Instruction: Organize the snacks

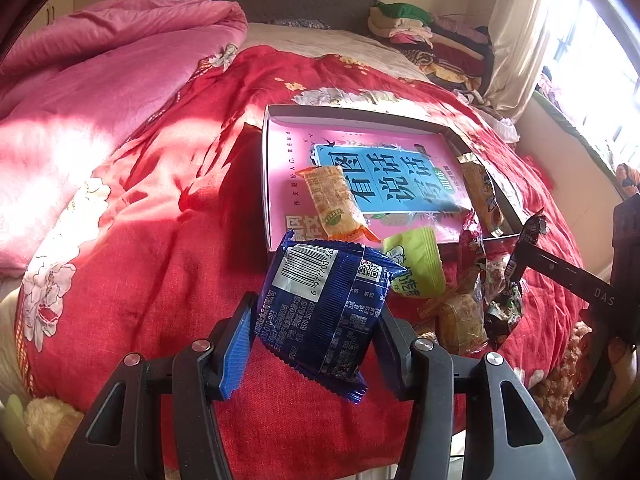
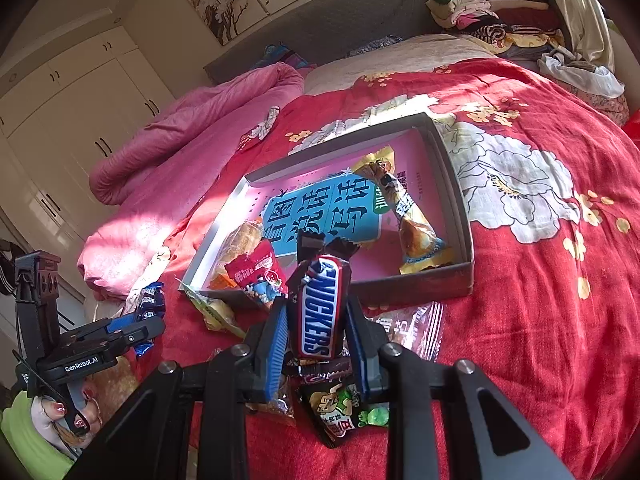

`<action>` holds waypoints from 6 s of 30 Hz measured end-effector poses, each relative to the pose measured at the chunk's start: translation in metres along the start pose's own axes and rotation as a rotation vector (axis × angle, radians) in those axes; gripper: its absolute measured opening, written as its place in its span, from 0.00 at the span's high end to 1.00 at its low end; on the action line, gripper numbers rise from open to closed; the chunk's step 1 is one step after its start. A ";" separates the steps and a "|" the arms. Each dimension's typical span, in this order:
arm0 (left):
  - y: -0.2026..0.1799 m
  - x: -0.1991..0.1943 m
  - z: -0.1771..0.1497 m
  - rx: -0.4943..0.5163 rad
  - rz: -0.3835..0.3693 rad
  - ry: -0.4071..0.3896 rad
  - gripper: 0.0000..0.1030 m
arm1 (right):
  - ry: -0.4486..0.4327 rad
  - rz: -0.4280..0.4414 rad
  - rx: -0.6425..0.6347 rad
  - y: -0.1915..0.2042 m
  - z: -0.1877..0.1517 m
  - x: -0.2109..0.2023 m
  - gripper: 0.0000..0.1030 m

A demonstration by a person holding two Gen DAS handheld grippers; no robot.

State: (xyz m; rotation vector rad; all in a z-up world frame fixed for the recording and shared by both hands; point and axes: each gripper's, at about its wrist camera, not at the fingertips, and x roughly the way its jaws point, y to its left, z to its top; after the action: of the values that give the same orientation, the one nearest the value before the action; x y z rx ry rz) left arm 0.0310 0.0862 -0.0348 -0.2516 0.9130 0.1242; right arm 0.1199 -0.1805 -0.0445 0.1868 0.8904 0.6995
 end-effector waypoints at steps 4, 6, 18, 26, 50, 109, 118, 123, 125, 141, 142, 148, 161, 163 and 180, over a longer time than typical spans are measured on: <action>0.002 -0.004 0.003 -0.003 0.021 -0.026 0.46 | -0.014 -0.006 -0.009 0.002 0.001 -0.002 0.72; 0.003 -0.008 0.006 -0.001 0.029 -0.046 0.46 | -0.023 -0.011 -0.019 0.003 0.002 -0.004 0.72; 0.015 -0.018 0.024 -0.045 0.048 -0.122 0.46 | -0.070 -0.040 -0.061 0.009 0.006 -0.013 0.72; 0.009 -0.016 0.036 -0.055 0.024 -0.140 0.46 | -0.092 -0.054 -0.064 0.008 0.008 -0.017 0.72; -0.023 0.007 0.067 -0.021 -0.065 -0.136 0.46 | -0.149 -0.096 -0.049 -0.003 0.016 -0.027 0.72; 0.003 0.090 0.064 -0.144 -0.073 -0.022 0.45 | -0.140 -0.120 -0.060 -0.016 0.035 0.004 0.72; -0.001 0.096 0.063 -0.139 -0.115 -0.005 0.45 | -0.133 -0.118 -0.064 -0.016 0.034 0.006 0.72; -0.008 0.098 0.065 -0.118 -0.122 -0.004 0.45 | -0.126 -0.121 -0.073 -0.016 0.034 0.010 0.72; -0.009 0.099 0.065 -0.113 -0.125 -0.004 0.45 | -0.127 -0.124 -0.075 -0.016 0.035 0.011 0.72; -0.008 0.098 0.065 -0.101 -0.111 -0.017 0.45 | -0.093 -0.148 -0.162 -0.006 0.037 0.030 0.72; -0.006 0.097 0.065 -0.104 -0.106 -0.019 0.45 | -0.090 -0.148 -0.163 -0.005 0.036 0.030 0.72; 0.000 0.092 0.066 -0.105 -0.070 -0.044 0.45 | -0.069 -0.146 -0.159 -0.007 0.034 0.035 0.72; 0.000 0.092 0.066 -0.099 -0.052 -0.059 0.45 | -0.075 -0.154 -0.082 -0.026 0.034 0.030 0.72; 0.000 0.092 0.066 -0.099 -0.055 -0.058 0.45 | -0.077 -0.154 -0.067 -0.029 0.033 0.029 0.72; 0.000 0.090 0.070 -0.082 -0.036 -0.069 0.45 | -0.102 -0.119 0.070 -0.054 0.031 0.015 0.70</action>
State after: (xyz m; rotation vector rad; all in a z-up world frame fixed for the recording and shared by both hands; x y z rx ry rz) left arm 0.1394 0.1046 -0.0656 -0.3372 0.8353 0.1366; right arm 0.1757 -0.2081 -0.0581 0.2277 0.8221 0.5439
